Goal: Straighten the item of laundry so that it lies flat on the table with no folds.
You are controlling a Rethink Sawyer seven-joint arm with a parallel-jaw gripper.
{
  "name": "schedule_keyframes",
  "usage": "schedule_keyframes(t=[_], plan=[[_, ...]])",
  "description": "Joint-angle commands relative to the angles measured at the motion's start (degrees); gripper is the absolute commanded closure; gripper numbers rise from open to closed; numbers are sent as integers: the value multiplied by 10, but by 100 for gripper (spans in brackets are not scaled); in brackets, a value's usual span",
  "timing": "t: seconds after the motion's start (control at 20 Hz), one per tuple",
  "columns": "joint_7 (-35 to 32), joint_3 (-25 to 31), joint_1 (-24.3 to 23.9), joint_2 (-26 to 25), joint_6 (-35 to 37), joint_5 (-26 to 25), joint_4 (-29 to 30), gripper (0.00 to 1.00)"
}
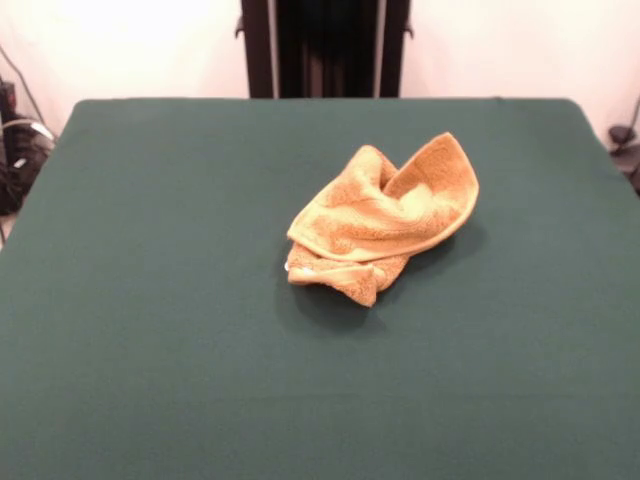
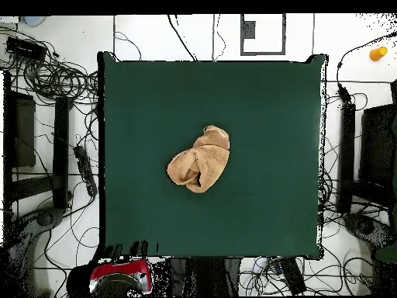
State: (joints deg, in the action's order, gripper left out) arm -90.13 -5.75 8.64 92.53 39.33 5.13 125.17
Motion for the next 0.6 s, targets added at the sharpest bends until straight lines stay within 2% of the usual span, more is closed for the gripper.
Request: schedule_keyframes(t=[0.05, 0.2, 0.35, 0.6], plan=[[-56, -81, 2, 9, -81, 21, 253, 0], [23, -65, -18, 4, -155, 108, 312, 0], [55, -48, -27, 5, -195, 147, 337, 0], [61, -33, -37, 6, -219, 156, 350, 0]])
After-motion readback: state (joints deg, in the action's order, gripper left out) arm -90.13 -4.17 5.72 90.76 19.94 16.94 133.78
